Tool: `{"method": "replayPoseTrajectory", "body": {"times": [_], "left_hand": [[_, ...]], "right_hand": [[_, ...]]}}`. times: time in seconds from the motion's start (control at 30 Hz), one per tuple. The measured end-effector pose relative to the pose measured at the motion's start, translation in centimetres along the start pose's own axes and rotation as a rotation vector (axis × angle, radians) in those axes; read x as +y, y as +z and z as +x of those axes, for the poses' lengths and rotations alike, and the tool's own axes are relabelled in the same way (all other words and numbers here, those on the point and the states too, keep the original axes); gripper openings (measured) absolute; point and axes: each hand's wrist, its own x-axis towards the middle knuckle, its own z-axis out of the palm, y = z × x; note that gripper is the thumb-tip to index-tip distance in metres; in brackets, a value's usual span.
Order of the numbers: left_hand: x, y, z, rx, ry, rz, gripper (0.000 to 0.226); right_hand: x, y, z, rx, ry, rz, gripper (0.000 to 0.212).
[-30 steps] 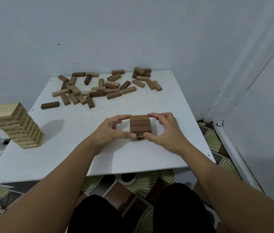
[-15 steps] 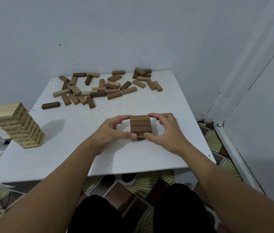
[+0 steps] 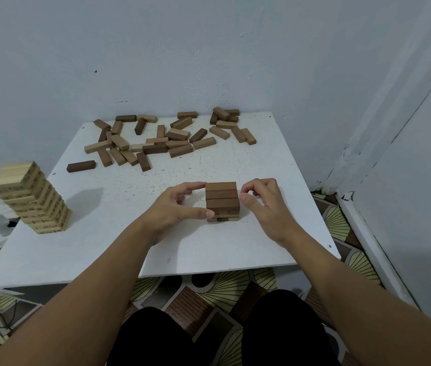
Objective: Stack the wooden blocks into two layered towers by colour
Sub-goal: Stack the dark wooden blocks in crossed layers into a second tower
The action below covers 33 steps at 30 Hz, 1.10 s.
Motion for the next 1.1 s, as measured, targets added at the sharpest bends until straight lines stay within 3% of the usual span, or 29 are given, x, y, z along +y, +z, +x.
{"method": "replayPoseTrajectory", "body": {"times": [0.2, 0.3, 0.4, 0.53, 0.8, 0.97, 1.1], "left_hand": [[0.0, -0.9, 0.2, -0.012, -0.032, 0.019, 0.077], [-0.2, -2.3, 1.3, 0.042, -0.041, -0.038, 0.057], [0.3, -3.1, 2.8, 0.231, -0.005, 0.031, 0.031], [1.2, -3.4, 5.5, 0.437, 0.177, 0.467, 0.027], [1.2, -5.3, 11.6, 0.517, 0.236, 1.092, 0.044], [-0.2, -5.6, 12.8, 0.442, 0.198, 1.169, 0.047], [-2.1, -5.0, 12.9, 0.596, 0.398, 1.012, 0.04]], "right_hand": [[0.1, -0.1, 0.2, 0.035, 0.001, 0.073, 0.028], [-0.1, -0.6, 1.1, 0.084, 0.076, 0.131, 0.025], [-0.7, -1.2, 3.3, 0.122, 0.11, 0.08, 0.027], [-1.6, -1.7, 7.4, 0.006, 0.047, -0.161, 0.024], [-3.7, -0.6, 15.5, -0.284, 0.006, -0.529, 0.04], [-3.9, 1.1, 18.4, -0.414, 0.042, -0.675, 0.056], [-3.7, 1.9, 20.0, -0.432, 0.059, -0.804, 0.067]]}}
